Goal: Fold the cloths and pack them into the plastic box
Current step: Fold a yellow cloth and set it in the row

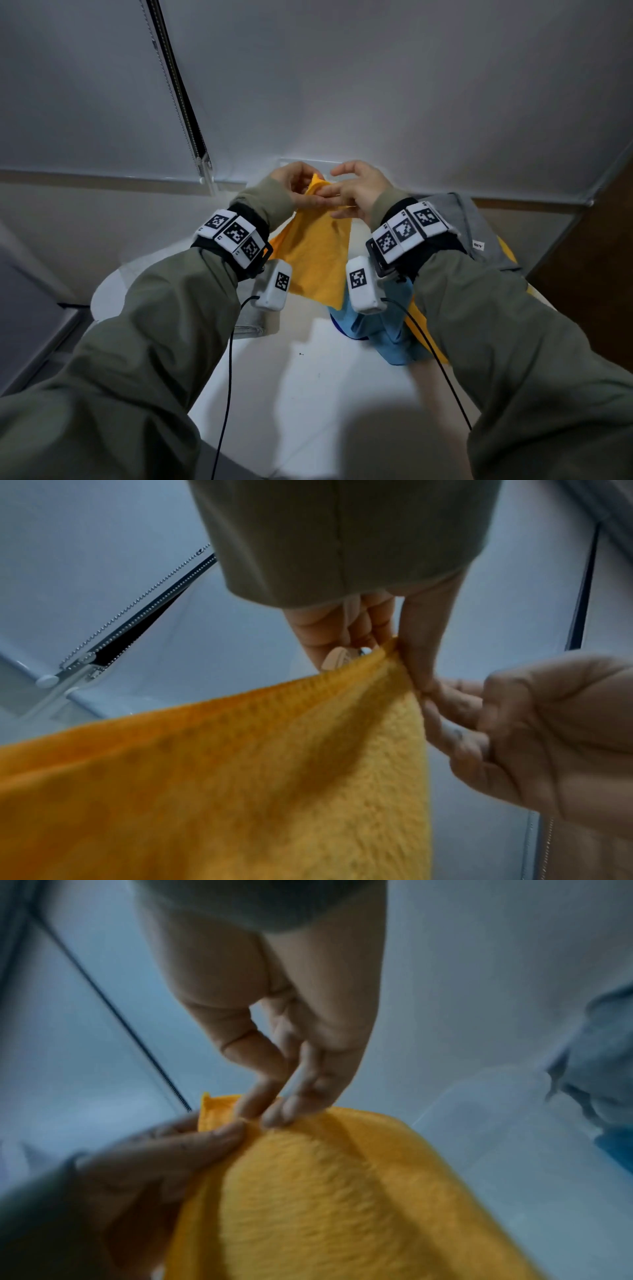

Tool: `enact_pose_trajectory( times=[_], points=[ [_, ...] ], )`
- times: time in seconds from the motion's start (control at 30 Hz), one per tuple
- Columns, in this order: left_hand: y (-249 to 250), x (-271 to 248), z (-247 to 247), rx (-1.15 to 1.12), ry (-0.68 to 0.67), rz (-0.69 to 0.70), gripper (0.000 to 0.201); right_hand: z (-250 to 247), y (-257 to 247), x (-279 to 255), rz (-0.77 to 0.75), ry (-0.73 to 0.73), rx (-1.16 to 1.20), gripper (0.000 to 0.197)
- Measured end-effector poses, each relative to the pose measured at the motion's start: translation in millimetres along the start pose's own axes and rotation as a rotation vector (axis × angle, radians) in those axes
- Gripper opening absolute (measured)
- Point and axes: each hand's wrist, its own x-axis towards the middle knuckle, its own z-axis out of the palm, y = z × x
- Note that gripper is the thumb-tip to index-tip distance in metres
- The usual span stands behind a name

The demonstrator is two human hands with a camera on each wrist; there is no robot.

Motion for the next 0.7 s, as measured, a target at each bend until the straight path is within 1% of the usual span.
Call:
enact_pose_trajectory(
  times=[0.07,0.1,0.13,0.2,0.23,0.27,0.3,0.33,0.4,0.47,0.53,0.57,0.6,0.63,0.67,0.7],
  points=[
    [1.2,-1.6,-7.4,0.034,-0.013,0.005,0.027,-1.1,4.8,4.5,-0.133,0.182,-0.257,0.037],
    [1.4,-3.1,-12.2,0.042,-0.026,0.007,0.025,-3.1,7.9,7.7,-0.176,0.191,-0.392,0.038],
    [1.7,-5.2,-17.3,0.023,-0.049,0.014,0.024,-4.9,11.1,10.2,-0.176,0.126,-0.532,0.044],
    [2.7,-10.4,-26.0,-0.065,-0.095,0.026,0.024,-5.9,16.4,12.9,-0.108,-0.086,-0.849,0.065],
    [3.4,-12.8,-29.5,-0.092,-0.114,0.025,0.024,-5.0,19.4,13.8,-0.074,-0.150,-0.992,0.073],
    [3.7,-15.2,-32.7,-0.096,-0.120,0.014,0.024,-4.0,22.2,13.9,-0.054,-0.176,-1.093,0.078],
    [2.9,-16.9,-36.0,-0.099,-0.117,0.010,0.024,-4.4,25.5,14.8,-0.033,-0.179,-1.121,0.078],
    [0.2,-17.7,-40.1,-0.101,-0.096,0.005,0.026,-5.1,28.2,15.1,0.015,-0.172,-1.090,0.075],
    [-9.6,-17.2,-49.2,-0.125,-0.025,-0.007,0.037,-9.7,34.6,14.9,0.095,-0.164,-1.016,0.068],
    [-19.4,-17.9,-56.0,-0.089,0.036,-0.038,0.042,-14.6,34.9,14.2,0.108,-0.136,-1.000,0.065],
    [-28.3,-18.6,-59.2,0.017,0.127,-0.107,0.038,-18.0,30.7,13.5,0.064,-0.055,-0.917,0.061],
    [-32.5,-17.6,-60.9,0.062,0.176,-0.148,0.038,-19.6,29.1,13.2,0.039,-0.005,-0.828,0.057],
    [-34.2,-17.4,-61.6,0.095,0.205,-0.188,0.042,-21.5,27.9,13.4,0.002,0.034,-0.720,0.048],
    [-36.7,-15.9,-61.9,0.110,0.206,-0.217,0.043,-22.2,26.8,12.3,-0.038,0.060,-0.607,0.035],
    [-37.5,-14.8,-61.5,0.141,0.193,-0.243,0.042,-22.0,25.2,10.3,-0.067,0.081,-0.512,0.028],
    [-38.2,-12.6,-60.9,0.183,0.182,-0.257,0.037,-22.5,25.0,9.8,-0.086,0.100,-0.441,0.030]
  ],
)
